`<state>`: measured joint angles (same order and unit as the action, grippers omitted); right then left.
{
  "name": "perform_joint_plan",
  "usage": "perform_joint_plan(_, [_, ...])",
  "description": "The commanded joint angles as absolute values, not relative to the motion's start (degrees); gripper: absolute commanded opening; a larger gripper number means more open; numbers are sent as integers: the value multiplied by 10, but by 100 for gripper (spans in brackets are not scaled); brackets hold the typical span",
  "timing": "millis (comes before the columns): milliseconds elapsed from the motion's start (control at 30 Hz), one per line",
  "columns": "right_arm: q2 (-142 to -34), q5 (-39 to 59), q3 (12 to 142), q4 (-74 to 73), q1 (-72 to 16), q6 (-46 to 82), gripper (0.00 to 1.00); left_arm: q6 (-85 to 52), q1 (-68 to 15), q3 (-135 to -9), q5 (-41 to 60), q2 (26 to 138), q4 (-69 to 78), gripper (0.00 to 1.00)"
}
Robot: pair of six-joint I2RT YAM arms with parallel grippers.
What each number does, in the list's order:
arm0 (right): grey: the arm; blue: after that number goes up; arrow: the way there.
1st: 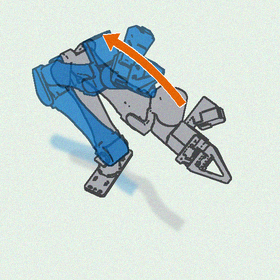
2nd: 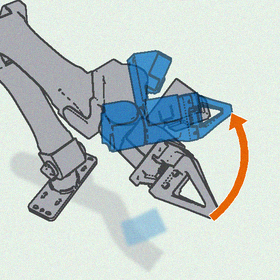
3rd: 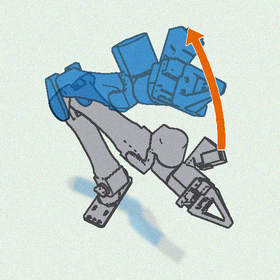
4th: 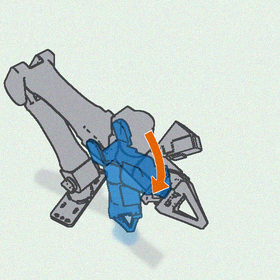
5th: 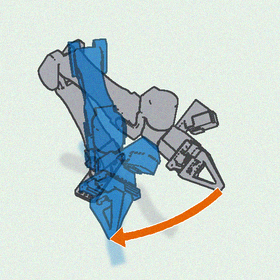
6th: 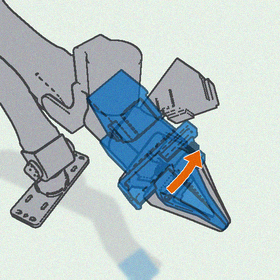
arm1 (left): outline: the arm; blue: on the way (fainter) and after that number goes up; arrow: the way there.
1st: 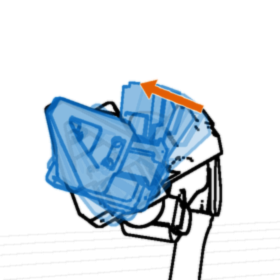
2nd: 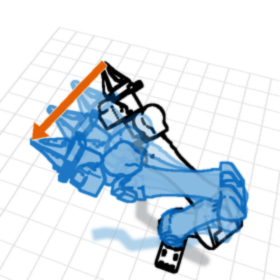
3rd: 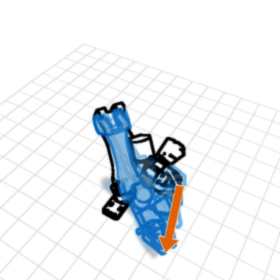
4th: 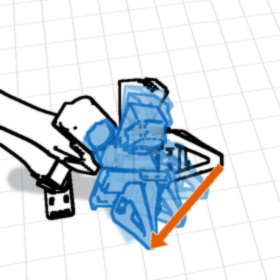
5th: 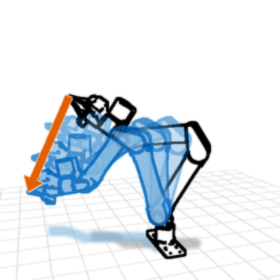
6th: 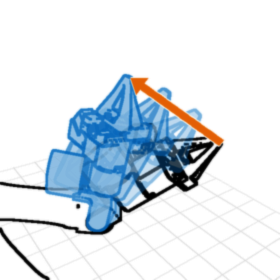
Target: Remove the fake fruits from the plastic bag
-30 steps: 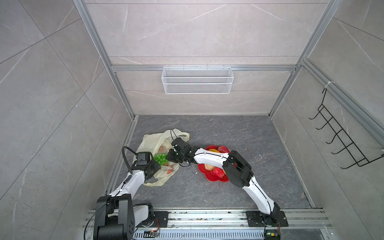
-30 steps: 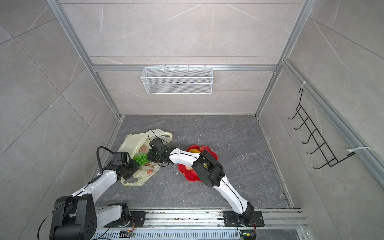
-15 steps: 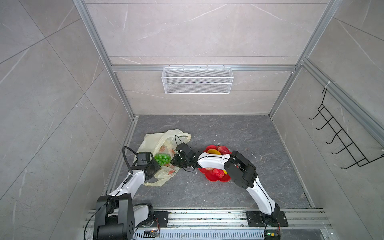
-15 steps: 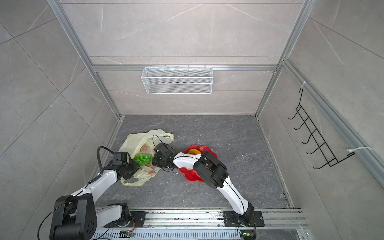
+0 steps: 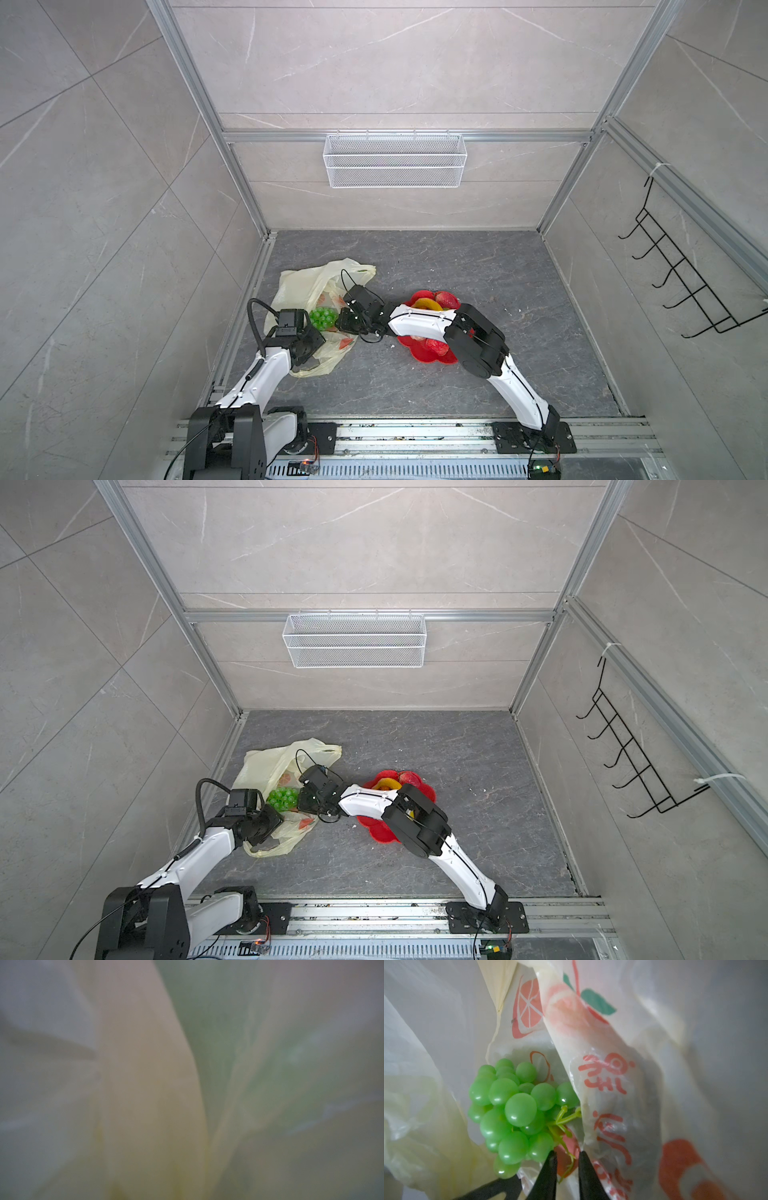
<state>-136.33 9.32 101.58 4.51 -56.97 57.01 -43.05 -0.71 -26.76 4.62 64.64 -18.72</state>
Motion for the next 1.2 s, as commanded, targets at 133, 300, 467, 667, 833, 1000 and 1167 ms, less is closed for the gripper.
perform_joint_plan(133, [-1402,50,1076,122,-590,516,24,-434,-15,-273,70,668,-205,40])
perform_joint_plan(300, [-1399,43,1077,114,-600,490,22,-433,-16,-271,68,667,-225,37])
perform_joint_plan(467, [-1395,-14,1103,155,-616,447,22,-432,-16,-270,64,664,-231,34])
perform_joint_plan(667, [-1452,-41,1210,227,-615,418,27,-432,-16,-271,62,662,-232,32])
perform_joint_plan(833, [-1502,-60,1271,282,-615,416,24,-433,-16,-265,58,646,-234,31])
perform_joint_plan(1000, [-1499,-87,1266,292,-613,415,20,-435,-16,-262,54,633,-236,31])
perform_joint_plan(1167, [-1510,-52,1277,265,-609,410,15,-437,-16,-259,51,625,-236,30])
